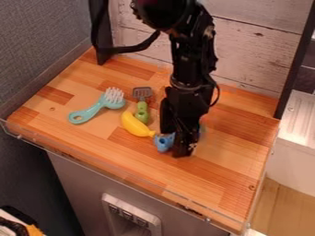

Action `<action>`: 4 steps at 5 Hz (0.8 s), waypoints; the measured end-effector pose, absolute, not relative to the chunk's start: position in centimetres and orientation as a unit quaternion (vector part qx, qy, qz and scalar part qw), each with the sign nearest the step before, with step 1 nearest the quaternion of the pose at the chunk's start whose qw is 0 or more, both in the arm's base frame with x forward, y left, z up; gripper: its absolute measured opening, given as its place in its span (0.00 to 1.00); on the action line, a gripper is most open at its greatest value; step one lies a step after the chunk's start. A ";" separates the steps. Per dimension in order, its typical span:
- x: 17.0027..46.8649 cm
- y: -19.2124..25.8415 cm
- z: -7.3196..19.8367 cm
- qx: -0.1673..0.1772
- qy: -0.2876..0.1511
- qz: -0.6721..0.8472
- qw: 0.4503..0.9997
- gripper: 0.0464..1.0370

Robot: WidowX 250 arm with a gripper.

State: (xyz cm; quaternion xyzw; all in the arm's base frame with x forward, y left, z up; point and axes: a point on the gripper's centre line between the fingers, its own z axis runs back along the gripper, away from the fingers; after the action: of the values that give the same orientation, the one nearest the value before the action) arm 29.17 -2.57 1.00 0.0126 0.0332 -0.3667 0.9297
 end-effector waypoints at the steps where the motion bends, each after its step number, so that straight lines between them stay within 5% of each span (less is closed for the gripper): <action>1: 29.6 -2.7 0.7 0.011 0.033 -0.329 0.944 0.91; 3: 30.0 -2.8 0.8 0.010 0.036 -0.269 0.962 0.33; 4: 29.9 -2.8 0.8 0.008 0.038 -0.273 0.961 0.28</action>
State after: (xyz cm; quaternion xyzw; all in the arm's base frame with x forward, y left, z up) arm 29.86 -2.85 0.80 0.0084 0.0378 -0.2734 0.9611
